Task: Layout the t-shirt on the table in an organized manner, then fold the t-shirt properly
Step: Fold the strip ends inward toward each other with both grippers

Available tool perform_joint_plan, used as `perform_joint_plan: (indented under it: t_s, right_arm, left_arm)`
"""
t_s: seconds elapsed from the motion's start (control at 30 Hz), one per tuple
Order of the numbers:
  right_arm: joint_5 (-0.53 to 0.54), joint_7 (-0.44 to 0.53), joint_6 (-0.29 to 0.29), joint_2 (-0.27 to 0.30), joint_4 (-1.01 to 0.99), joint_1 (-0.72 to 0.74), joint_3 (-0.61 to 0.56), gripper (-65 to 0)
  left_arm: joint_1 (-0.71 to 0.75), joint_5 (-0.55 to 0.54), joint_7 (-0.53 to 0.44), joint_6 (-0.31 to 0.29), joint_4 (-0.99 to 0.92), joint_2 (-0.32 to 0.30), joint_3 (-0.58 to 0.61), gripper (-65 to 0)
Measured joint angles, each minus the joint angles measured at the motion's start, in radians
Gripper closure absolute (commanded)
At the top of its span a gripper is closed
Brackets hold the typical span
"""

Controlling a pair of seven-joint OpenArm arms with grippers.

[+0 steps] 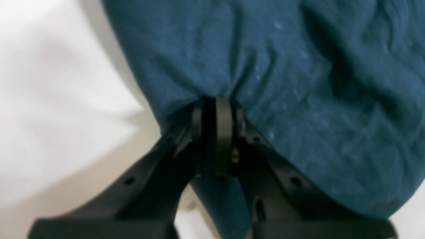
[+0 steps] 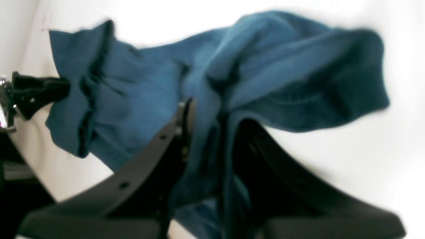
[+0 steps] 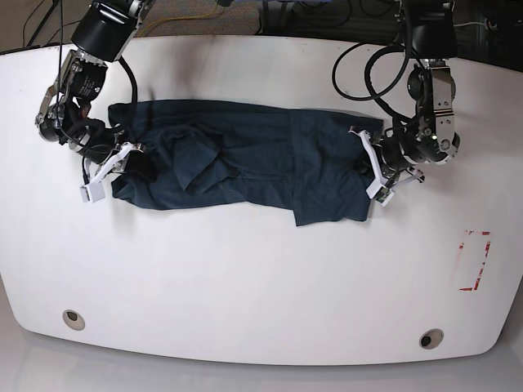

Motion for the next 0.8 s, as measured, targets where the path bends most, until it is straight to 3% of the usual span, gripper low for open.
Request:
perform_joint_plan:
  t_s: [0.2, 0.4, 0.5, 0.8]
  right_arm:
    - [-0.015, -0.074, 0.0, 0.005, 0.146, -0.01, -0.055, -9.2]
    - [-0.004, -0.078, 0.0, -0.005, 0.271, -0.01, -0.12, -9.2]
    - [-0.004, -0.077, 0.0, -0.009, 0.306, -0.006, -0.165, -9.2]
    - [-0.004, -0.086, 0.0, -0.077, 0.326, 0.013, -0.281, -9.4]
  left_arm:
    - [-0.019, 0.008, 0.013, 0.01, -0.007, 0.036, 0.04, -3.6]
    - [-0.019, 0.008, 0.013, 0.013, -0.008, 0.081, 0.056, -3.8]
    - [-0.027, 0.01, 0.025, 0.045, -0.008, 0.104, 0.072, -3.8]
    - [-0.034, 0.013, 0.03, 0.08, -0.011, 0.125, 0.153, -3.8]
